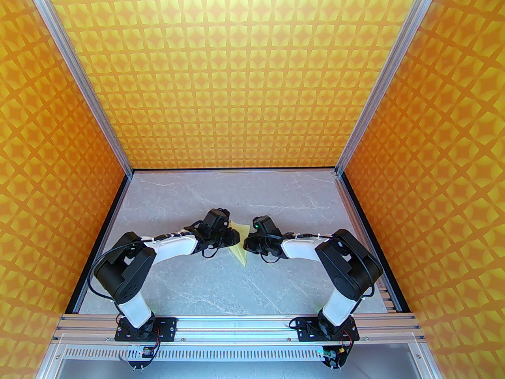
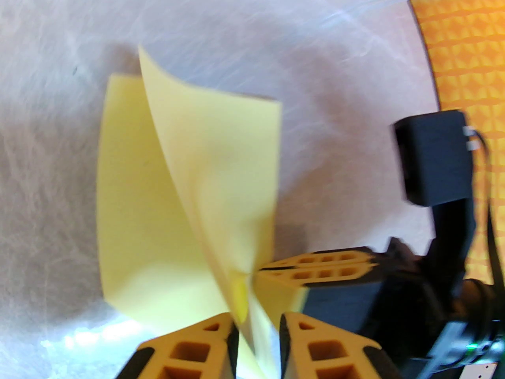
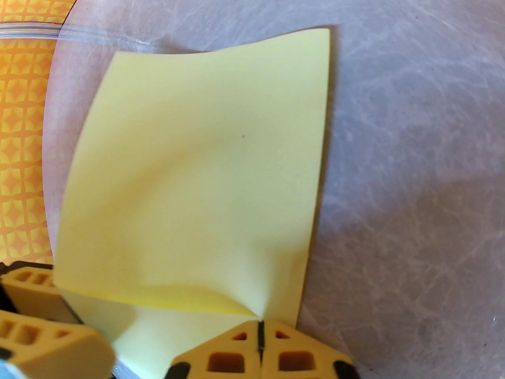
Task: Fold a paper plane with a square sheet of paper (fold left side to right side)
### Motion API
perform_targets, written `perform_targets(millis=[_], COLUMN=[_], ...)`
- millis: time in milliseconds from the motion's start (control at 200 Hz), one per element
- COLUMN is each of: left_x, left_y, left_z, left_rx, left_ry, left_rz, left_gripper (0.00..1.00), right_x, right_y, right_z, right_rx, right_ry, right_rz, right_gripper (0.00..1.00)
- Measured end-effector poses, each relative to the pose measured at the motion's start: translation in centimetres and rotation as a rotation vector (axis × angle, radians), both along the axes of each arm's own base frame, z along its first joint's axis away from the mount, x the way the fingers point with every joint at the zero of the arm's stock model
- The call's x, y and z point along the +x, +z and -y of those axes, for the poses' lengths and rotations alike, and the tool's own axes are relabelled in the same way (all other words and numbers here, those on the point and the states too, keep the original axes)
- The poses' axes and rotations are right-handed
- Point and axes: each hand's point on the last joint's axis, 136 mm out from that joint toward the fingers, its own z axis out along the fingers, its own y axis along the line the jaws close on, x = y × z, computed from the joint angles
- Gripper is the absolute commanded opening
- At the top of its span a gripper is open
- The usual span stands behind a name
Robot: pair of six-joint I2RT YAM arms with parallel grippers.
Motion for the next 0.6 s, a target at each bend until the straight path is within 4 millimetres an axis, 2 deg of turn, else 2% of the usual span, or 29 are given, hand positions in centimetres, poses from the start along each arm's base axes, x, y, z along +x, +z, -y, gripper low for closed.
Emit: perform_targets(millis=[210, 395, 485, 600], left_x=[-0.1, -0.1, -0.2, -0.3], left_y=[0.8, 0.3, 0.2, 0.0], left_z=[1.0, 1.7, 1.8, 1.6], left_rx=[-0.080, -0.127, -0.130, -0.118], left_ry=[-0.015, -0.023, -0.026, -0.031], left_rz=[0.013, -0.007, -0.015, -0.017], left_gripper=[0.25, 0.25, 0.32, 0.33], right_x=[0.0, 0.0, 0.0, 0.0], right_y=[0.0, 0.0, 0.0, 0.0], right_z=[0.0, 0.0, 0.0, 0.0], right_rx=[0.000, 0.000, 0.000, 0.000], right_ry=[0.000, 0.000, 0.000, 0.001], right_rz=[0.000, 0.000, 0.000, 0.000], right_gripper=[0.00, 0.00, 0.00, 0.00])
